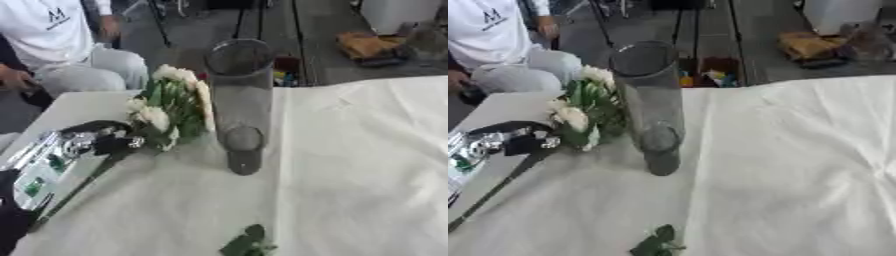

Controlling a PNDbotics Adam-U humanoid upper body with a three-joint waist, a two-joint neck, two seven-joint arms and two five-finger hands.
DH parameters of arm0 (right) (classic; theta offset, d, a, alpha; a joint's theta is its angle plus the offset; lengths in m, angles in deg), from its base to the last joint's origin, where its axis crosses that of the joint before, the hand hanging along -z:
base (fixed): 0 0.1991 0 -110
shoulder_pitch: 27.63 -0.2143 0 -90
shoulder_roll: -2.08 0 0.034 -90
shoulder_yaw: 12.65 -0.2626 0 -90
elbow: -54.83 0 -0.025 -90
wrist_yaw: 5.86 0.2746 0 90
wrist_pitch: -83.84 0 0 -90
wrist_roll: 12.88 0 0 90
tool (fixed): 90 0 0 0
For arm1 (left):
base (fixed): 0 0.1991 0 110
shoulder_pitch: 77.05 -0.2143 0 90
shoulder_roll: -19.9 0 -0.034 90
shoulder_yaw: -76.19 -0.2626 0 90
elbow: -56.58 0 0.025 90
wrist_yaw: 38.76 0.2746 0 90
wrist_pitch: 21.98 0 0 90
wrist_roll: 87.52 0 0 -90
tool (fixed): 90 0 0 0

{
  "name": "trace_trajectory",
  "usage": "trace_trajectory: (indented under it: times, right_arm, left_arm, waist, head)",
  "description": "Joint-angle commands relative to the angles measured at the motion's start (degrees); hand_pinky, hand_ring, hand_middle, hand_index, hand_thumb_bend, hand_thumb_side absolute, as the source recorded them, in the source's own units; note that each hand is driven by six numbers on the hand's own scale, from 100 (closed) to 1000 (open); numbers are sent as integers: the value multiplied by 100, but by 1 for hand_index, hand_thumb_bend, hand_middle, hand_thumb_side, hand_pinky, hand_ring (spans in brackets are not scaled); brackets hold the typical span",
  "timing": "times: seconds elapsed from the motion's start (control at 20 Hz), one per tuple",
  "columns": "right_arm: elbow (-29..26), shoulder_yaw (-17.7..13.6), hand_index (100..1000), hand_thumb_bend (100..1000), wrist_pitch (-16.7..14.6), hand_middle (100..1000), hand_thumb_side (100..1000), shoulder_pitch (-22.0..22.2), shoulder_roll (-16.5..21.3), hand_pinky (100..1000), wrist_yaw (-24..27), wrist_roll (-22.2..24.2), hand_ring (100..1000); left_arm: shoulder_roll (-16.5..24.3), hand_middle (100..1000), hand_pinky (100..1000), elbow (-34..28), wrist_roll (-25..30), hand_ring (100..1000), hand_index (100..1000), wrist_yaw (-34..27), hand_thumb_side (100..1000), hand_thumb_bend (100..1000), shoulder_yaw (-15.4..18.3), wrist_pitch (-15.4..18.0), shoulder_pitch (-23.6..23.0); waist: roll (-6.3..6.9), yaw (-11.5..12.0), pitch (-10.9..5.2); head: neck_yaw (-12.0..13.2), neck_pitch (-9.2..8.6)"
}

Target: Arrange flowers into the vase.

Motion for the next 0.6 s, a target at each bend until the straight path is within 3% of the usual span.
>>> trace_trajectory:
  times: [0.05,0.25,0.3,0.4,0.6]
  right_arm:
    - [-105,-59,752,100,12,675,1000,-57,69,624,-48,44,737]
    - [-105,-60,751,100,40,674,1000,-59,44,625,-48,71,739]
    - [-105,-63,751,100,45,674,1000,-57,37,625,-47,73,739]
    - [-105,-67,750,100,53,674,1000,-55,26,625,-46,75,739]
    - [-105,-72,747,100,75,673,1000,-38,4,624,-58,92,739]
  left_arm:
    - [80,991,842,32,-74,955,1000,113,941,238,77,157,122]
    - [59,980,818,106,-121,936,1000,223,765,231,91,241,133]
    - [58,977,812,124,-130,933,1000,256,684,218,92,251,133]
    - [51,973,808,163,-148,930,1000,312,633,172,104,254,135]
    - [56,974,807,200,-239,929,1000,425,650,158,128,210,139]
  waist:
    - [-27,-12,-87]
    - [-39,-24,-71]
    - [-41,-27,-69]
    - [-43,-32,-68]
    - [-39,-37,-67]
  head:
    - [29,-86]
    - [52,-113]
    - [56,-122]
    - [59,-131]
    - [56,-147]
